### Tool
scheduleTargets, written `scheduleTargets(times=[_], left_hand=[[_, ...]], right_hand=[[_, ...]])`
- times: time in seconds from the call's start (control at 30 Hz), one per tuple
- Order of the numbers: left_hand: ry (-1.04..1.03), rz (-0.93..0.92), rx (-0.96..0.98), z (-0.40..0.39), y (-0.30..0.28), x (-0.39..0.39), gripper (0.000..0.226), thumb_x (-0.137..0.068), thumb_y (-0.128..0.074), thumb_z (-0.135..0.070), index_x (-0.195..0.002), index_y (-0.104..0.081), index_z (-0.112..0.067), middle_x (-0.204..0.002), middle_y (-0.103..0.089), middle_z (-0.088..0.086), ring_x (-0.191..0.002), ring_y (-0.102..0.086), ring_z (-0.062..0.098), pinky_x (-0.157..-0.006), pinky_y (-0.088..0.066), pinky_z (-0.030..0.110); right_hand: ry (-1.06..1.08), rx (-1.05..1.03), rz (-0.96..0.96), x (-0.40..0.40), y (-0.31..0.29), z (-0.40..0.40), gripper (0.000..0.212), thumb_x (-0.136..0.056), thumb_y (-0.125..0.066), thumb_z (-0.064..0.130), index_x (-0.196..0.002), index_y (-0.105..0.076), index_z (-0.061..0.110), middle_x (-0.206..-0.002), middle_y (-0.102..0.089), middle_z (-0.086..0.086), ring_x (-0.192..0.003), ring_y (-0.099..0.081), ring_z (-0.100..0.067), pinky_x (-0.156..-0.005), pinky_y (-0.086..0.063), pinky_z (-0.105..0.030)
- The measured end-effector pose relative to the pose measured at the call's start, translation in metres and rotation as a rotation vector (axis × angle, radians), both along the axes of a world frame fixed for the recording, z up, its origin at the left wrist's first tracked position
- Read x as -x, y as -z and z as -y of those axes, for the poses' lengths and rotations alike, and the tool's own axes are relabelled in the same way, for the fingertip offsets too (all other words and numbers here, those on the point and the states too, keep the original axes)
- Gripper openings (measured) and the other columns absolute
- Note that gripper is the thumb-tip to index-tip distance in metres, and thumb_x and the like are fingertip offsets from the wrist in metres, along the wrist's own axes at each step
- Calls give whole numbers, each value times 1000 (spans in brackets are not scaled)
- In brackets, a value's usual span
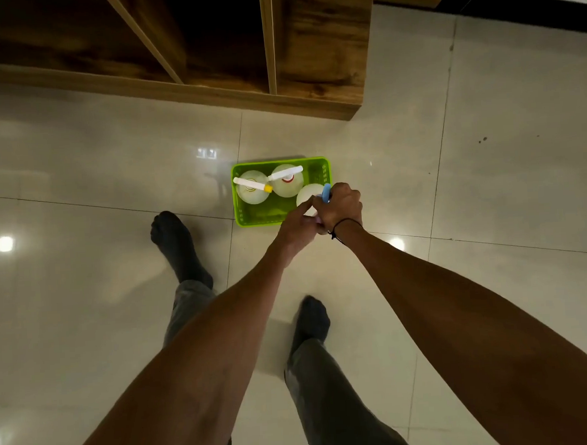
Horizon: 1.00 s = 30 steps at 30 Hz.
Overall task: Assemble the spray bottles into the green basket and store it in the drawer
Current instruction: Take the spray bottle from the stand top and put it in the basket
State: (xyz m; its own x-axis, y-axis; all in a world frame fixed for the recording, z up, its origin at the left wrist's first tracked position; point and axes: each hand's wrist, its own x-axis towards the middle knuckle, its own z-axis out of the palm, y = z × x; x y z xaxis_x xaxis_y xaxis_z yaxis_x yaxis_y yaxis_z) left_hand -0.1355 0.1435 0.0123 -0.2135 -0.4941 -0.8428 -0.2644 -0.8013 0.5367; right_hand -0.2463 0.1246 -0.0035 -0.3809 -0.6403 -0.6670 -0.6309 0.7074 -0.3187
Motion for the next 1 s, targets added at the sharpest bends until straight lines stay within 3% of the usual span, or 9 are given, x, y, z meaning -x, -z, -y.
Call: scheduleTargets(times=[0.1, 0.2, 0.4, 0.5, 0.63, 0.7, 0.8, 0.93, 1.0], left_hand=[[-22, -2, -46, 7, 3, -3, 45, -92, -63, 2, -131, -68, -20, -103, -66, 12, -97, -60, 22, -88, -56, 43], [-58, -4, -51, 9, 10, -6, 46, -94, -64, 2, -138, -64, -14, -108, -65, 10, -103, -62, 20, -105, -56, 49], [-154, -3, -114, -1, 11, -10, 52, -97, -65, 0, -148, -56, -5, -132, -67, 21, -134, -62, 35, -112, -50, 48], [-194, 23, -122, -7, 11, -19, 48, -97, -67, -3, -144, -59, -8, -121, -67, 18, -113, -66, 29, -106, -53, 46], [-235, 90, -95, -3, 20, -49, 32, -94, -65, 1, -119, -67, -18, -103, -72, 12, -89, -67, 21, -82, -56, 34], [-288, 181, -76, 0, 30, -67, 29, -89, -66, 2, -109, -73, -18, -94, -75, 10, -83, -69, 21, -72, -58, 28], [-439, 362, -40, 3, 51, -94, 21, -81, -67, -2, -94, -79, -13, -80, -73, 7, -75, -66, 23, -63, -58, 29], [-637, 358, -65, 14, 82, -118, 35, -96, -57, -30, -123, -69, -12, -107, -60, 8, -85, -58, 20, -81, -53, 36], [-633, 309, -84, 19, 95, -125, 53, -104, -49, -48, -147, -53, -18, -131, -57, 7, -111, -58, 22, -106, -49, 43]], right_hand=[[11, -17, 21, -4, 7, 4, 53, -92, -68, 40, -127, -58, 3, -127, -59, -21, -114, -64, -41, -97, -54, -44], [65, -25, 58, -7, 17, 6, 58, -89, -73, 44, -129, -58, 4, -130, -58, -20, -114, -65, -39, -97, -56, -43], [170, -6, 120, -5, 32, -8, 59, -87, -79, 45, -126, -62, 4, -128, -60, -20, -113, -66, -40, -93, -55, -41], [275, -1, 170, 2, 36, -15, 65, -84, -81, 51, -125, -61, 4, -130, -58, -22, -112, -68, -41, -97, -57, -48], [384, 62, 193, 14, 37, -17, 74, -79, -70, 73, -120, -61, 12, -121, -66, -21, -106, -70, -42, -95, -58, -51], [339, 107, 192, 22, 42, -18, 75, -82, -67, 74, -128, -58, 15, -125, -67, -17, -118, -65, -36, -102, -53, -44], [292, 95, 274, 31, 59, -19, 90, -86, -69, 65, -155, -38, 16, -157, -42, -15, -147, -41, -30, -120, -38, -44], [364, -23, 444, 30, 79, -13, 112, -82, -67, 74, -166, -14, 21, -172, -21, -8, -156, -28, -28, -124, -31, -51], [431, -32, 497, 29, 90, -7, 118, -75, -65, 81, -165, -14, 24, -171, -25, -6, -154, -32, -29, -121, -35, -57]])
